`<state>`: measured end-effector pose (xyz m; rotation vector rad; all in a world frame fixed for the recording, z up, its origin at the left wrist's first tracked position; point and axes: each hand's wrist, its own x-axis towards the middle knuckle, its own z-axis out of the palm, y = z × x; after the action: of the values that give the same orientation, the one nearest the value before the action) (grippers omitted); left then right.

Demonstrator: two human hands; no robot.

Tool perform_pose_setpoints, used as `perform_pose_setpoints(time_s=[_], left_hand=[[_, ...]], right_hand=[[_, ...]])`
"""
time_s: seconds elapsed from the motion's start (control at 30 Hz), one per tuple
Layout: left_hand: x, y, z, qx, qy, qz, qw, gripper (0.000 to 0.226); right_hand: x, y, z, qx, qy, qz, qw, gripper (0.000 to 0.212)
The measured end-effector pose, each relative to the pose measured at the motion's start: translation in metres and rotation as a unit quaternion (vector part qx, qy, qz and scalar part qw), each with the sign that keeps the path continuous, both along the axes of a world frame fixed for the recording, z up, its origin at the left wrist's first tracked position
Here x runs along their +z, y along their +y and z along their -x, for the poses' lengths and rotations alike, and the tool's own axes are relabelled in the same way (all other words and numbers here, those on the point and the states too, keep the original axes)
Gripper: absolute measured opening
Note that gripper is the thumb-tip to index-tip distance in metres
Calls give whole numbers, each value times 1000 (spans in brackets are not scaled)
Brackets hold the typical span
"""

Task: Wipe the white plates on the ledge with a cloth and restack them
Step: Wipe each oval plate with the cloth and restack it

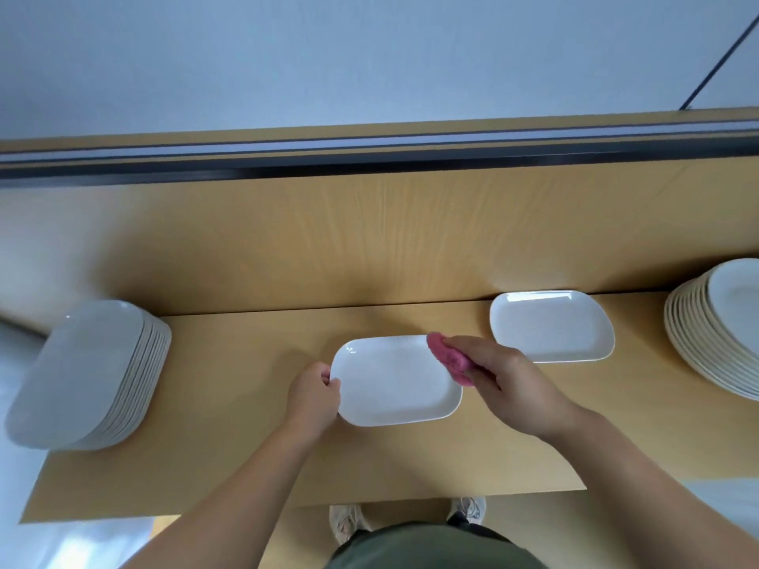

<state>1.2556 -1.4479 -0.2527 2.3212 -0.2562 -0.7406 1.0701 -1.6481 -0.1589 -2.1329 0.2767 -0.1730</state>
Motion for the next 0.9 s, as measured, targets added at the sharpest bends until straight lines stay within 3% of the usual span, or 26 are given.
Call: perform_pose_setpoints(time_s=[0.27, 0.43, 0.53, 0.6, 0.67, 0.77, 0.9], left_hand=[[-12, 20, -7, 5, 18, -18, 1000, 11], [-13, 22, -9, -33, 16, -23, 999, 9], [-10, 25, -11, -104, -17, -43, 994, 6], [-7, 28, -15, -155, -14, -31, 987, 20], [-7, 31, -19, -220, -2, -32, 975, 48], [-6, 35, -27, -289, 6, -64, 955, 77], [-14, 38, -36, -327, 17, -74, 942, 103]], right_hand=[[-8, 18, -28, 22, 51, 23, 998, 24], [-39, 15, -62, 60, 40, 237, 969, 38], [-73, 26, -73, 80, 108, 332, 933, 46], [-96, 36, -70, 99, 199, 366, 904, 68], [-111, 46, -64, 105, 267, 380, 879, 82], [-119, 56, -60, 98, 275, 394, 872, 63], [-126, 63, -66, 73, 311, 384, 867, 63]])
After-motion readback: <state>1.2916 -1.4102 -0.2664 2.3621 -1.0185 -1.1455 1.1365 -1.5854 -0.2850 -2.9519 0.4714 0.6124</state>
